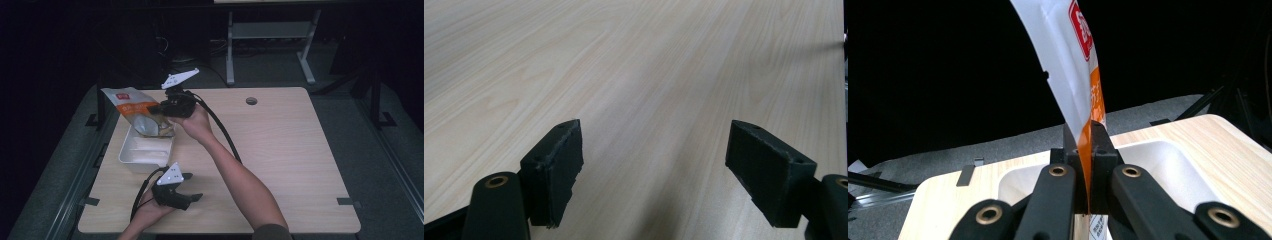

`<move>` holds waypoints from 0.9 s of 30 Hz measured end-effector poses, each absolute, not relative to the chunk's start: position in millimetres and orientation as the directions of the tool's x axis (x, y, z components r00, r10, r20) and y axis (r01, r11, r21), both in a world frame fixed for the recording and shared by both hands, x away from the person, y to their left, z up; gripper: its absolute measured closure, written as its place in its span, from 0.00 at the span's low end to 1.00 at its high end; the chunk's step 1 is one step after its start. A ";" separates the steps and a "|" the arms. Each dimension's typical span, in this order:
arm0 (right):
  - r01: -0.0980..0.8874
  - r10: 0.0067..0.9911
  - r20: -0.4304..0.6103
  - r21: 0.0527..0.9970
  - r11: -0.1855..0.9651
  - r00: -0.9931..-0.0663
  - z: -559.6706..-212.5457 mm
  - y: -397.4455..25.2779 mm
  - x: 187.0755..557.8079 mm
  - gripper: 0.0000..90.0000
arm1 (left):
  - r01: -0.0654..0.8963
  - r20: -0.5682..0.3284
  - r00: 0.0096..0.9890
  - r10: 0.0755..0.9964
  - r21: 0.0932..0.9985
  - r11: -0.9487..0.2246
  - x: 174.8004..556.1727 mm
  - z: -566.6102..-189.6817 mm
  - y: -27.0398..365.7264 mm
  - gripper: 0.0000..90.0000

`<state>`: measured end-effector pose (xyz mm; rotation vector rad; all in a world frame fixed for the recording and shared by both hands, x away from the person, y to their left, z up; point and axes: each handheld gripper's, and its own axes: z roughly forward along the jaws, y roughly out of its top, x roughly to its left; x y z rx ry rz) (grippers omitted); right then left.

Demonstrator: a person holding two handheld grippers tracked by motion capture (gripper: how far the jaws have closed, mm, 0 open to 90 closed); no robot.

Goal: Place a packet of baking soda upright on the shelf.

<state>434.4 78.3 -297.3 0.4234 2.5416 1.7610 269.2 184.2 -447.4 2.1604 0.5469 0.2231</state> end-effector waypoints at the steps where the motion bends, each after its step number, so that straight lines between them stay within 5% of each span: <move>1: 0.211 0.230 0.139 0.921 0.327 -0.963 -298.9 82.3 434.8 1.00 | 0.305 -0.037 0.886 0.462 0.797 -0.522 269.1 -447.4 184.4 0.25; 27: 0.262 0.224 0.193 0.906 0.334 -0.955 -342.7 112.4 449.6 1.00 | 0.304 -0.024 0.882 0.471 0.793 -0.528 268.9 -447.1 185.6 0.25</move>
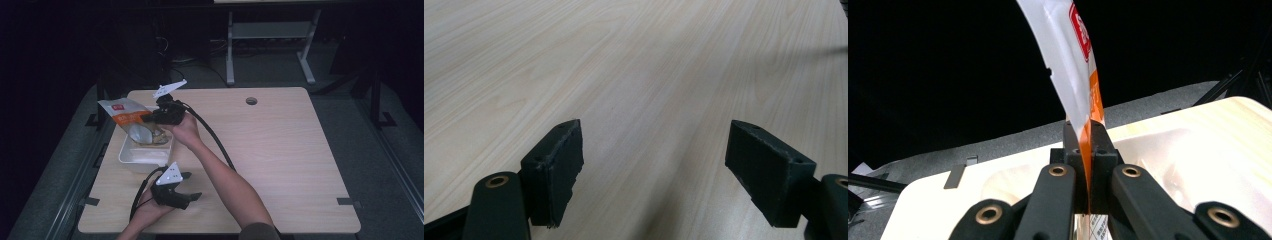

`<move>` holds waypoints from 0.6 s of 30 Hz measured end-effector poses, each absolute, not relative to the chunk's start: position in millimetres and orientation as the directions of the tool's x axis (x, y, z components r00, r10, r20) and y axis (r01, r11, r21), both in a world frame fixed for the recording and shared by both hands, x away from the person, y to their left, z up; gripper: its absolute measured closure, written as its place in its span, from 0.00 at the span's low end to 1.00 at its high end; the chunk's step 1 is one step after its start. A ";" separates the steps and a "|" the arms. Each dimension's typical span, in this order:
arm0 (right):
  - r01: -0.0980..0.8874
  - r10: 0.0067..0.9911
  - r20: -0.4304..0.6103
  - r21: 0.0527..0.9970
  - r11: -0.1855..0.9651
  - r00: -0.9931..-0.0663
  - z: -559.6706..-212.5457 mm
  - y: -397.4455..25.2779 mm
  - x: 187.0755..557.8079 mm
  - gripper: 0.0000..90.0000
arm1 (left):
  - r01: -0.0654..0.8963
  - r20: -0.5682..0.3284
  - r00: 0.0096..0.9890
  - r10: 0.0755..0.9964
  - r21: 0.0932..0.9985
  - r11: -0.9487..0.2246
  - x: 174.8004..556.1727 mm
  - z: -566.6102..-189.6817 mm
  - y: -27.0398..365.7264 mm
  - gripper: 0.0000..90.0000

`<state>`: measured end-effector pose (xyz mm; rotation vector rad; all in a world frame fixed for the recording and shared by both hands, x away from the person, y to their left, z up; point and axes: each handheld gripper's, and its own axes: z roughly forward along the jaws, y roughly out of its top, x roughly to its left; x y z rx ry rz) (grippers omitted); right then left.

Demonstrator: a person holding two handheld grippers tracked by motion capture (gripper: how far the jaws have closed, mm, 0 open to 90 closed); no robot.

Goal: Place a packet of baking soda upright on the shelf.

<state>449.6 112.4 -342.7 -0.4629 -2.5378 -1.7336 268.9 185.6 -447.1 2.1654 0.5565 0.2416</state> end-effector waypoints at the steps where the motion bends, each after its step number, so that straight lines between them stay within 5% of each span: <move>1: 0.262 0.224 0.193 0.906 0.334 -0.955 -342.7 112.4 449.6 1.00 | 0.305 -0.025 0.881 0.472 0.792 -0.529 268.6 -447.2 185.4 0.25; 18: 0.347 0.250 0.277 0.886 0.307 -0.928 -381.9 114.9 454.2 1.00 | 0.298 -0.015 0.884 0.468 0.788 -0.538 268.6 -447.0 184.5 0.25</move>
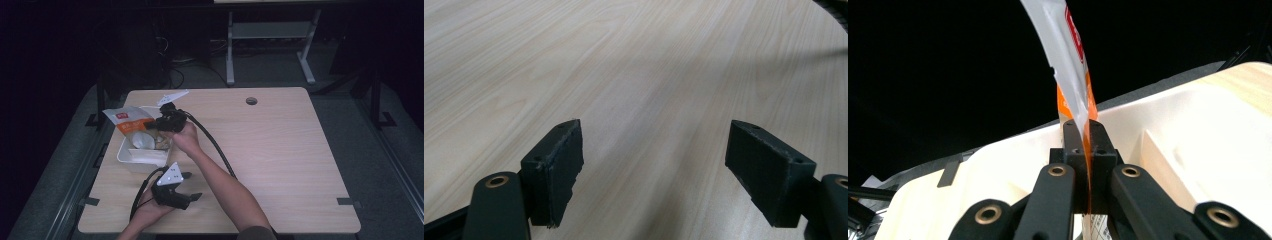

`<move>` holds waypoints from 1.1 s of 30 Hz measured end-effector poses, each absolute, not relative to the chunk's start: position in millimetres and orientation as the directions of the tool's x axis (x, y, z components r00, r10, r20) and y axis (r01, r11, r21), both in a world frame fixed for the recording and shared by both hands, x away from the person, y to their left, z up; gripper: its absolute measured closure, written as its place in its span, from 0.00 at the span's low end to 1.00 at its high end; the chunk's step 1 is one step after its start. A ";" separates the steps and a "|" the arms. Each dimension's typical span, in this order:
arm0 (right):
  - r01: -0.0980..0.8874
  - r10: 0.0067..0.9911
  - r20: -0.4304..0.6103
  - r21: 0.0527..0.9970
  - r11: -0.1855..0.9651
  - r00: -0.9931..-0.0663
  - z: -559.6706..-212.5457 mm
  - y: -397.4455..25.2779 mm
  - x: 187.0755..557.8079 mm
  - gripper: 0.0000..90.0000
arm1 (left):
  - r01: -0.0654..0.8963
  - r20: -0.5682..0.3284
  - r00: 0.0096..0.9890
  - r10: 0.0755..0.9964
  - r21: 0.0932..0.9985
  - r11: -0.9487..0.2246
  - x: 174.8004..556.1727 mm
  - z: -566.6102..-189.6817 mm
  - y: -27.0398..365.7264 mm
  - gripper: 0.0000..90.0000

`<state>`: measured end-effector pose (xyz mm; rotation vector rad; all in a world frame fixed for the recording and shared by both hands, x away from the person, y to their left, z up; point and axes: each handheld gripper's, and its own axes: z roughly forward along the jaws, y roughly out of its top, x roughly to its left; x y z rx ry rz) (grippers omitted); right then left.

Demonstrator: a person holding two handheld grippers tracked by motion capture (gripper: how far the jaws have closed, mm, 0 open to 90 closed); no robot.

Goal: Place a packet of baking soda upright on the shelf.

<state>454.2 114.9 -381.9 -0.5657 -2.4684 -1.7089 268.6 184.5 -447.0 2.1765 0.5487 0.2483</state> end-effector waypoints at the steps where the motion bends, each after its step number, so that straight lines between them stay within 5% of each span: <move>1: 0.347 0.251 0.276 0.888 0.303 -0.928 -383.3 114.9 453.7 1.00 | 0.298 -0.015 0.883 0.468 0.789 -0.537 268.6 -447.0 184.5 0.25; 19: 0.341 0.257 0.247 0.830 0.442 -0.934 -399.5 106.1 447.0 0.90 | 0.298 -0.014 0.885 0.466 0.786 -0.542 268.1 -447.5 182.5 0.25; 33: 0.324 0.271 0.210 0.804 0.499 -0.939 -412.6 103.4 443.5 0.99 | 0.296 -0.014 0.886 0.463 0.785 -0.544 268.3 -447.5 181.6 0.25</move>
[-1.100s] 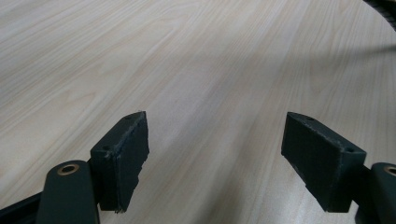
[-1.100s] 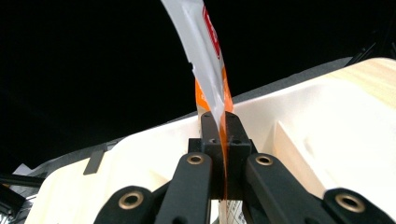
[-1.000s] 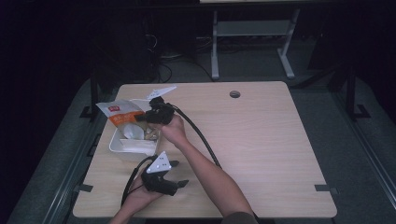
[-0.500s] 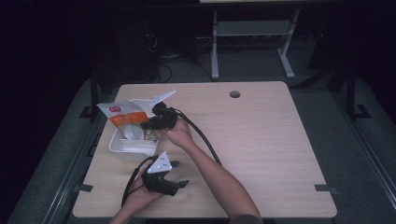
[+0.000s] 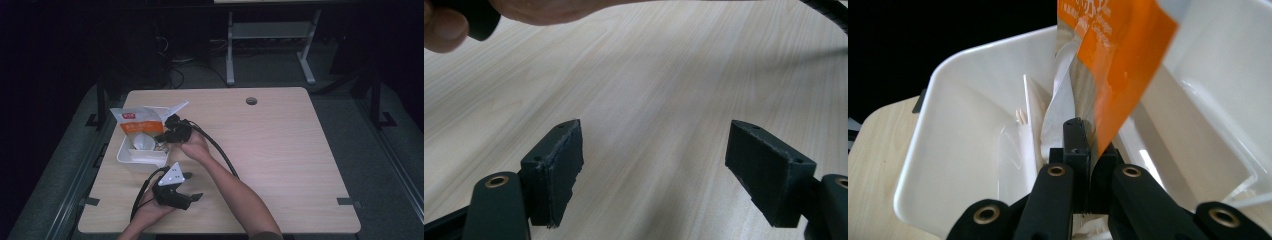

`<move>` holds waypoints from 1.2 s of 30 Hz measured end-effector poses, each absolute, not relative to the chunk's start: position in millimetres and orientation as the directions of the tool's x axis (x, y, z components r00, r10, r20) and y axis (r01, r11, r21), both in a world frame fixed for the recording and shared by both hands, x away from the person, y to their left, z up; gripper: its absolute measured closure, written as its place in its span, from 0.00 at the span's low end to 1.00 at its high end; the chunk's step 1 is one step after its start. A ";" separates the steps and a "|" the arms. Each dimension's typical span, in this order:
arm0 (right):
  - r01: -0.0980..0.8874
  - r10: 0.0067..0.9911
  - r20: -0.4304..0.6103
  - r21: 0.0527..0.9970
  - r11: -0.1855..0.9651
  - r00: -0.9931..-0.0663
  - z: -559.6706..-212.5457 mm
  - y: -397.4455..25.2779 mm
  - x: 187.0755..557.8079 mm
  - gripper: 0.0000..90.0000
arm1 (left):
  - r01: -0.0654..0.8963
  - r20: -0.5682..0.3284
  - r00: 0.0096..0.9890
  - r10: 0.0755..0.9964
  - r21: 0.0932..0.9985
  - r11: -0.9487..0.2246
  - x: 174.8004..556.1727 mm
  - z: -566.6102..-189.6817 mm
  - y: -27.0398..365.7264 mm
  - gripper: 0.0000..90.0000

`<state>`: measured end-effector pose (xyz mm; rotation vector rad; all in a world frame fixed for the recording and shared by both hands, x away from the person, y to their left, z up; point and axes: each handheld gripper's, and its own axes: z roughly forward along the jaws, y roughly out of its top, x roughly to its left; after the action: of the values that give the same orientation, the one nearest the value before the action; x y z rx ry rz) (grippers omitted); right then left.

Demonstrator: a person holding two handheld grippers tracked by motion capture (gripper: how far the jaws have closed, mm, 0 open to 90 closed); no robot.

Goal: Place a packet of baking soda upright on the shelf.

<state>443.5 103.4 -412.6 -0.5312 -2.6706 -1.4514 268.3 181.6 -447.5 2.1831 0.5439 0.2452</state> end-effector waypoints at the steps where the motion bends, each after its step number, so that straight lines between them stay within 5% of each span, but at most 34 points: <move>1: 0.322 0.271 0.207 0.803 0.501 -0.940 -413.6 103.1 443.2 0.99 | 0.296 -0.014 0.886 0.463 0.785 -0.544 268.3 -447.4 181.5 0.25; 36: 0.369 0.274 0.265 0.801 0.472 -0.924 -421.5 97.1 448.1 0.96 | 0.292 -0.012 0.890 0.456 0.783 -0.550 268.5 -448.1 180.2 0.25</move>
<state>448.1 97.1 -421.5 -0.5724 -2.6089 -1.4572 268.5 180.2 -448.1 2.1894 0.5354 0.2421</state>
